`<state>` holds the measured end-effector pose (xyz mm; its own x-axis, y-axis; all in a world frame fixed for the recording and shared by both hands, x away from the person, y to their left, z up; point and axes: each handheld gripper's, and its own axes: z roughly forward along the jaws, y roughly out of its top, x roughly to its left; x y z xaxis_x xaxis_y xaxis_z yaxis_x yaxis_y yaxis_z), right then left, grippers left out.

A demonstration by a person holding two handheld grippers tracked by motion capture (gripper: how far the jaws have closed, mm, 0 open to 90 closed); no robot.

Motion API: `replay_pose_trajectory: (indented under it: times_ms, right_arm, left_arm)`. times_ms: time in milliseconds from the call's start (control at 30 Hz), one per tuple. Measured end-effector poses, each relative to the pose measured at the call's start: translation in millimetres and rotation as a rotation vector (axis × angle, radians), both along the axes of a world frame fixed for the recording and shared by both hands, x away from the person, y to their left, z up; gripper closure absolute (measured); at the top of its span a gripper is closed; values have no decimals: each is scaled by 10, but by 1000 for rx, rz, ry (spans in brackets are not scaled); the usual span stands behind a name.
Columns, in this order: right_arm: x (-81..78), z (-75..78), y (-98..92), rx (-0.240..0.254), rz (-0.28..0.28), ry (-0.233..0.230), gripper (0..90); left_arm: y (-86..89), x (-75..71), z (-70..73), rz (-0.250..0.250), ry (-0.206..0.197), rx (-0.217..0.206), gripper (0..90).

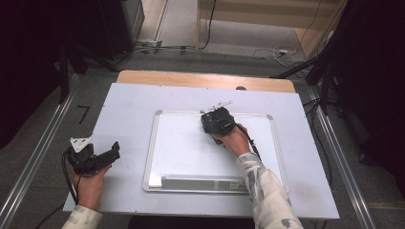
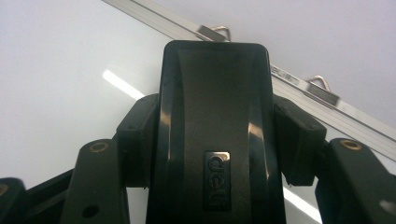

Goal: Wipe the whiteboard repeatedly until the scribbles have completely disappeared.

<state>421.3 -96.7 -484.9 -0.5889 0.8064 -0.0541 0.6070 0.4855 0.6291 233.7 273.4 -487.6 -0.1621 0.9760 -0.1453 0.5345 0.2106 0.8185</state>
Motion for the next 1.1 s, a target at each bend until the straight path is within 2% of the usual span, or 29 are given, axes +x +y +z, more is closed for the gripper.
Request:
replay_pose_trajectory:
  times_ms: [567,733,867,967,1100]
  right_arm:
    - [-5,5,-684,16,-126,5,380]
    - [-60,8,-882,29,-173,-6,378]
    - [-128,125,-1077,115,-229,-33,375]
    - [-165,238,-1193,127,-251,-62,374]
    - [-198,279,-1319,128,-275,-76,373]
  left_arm:
    - [-4,5,-2,3,3,5,27]
    - [-6,19,-7,2,5,6,27]
    - [-22,38,-7,0,9,10,27]
    - [-43,44,-1,-4,7,13,27]
    - [-42,40,0,-5,8,14,27]
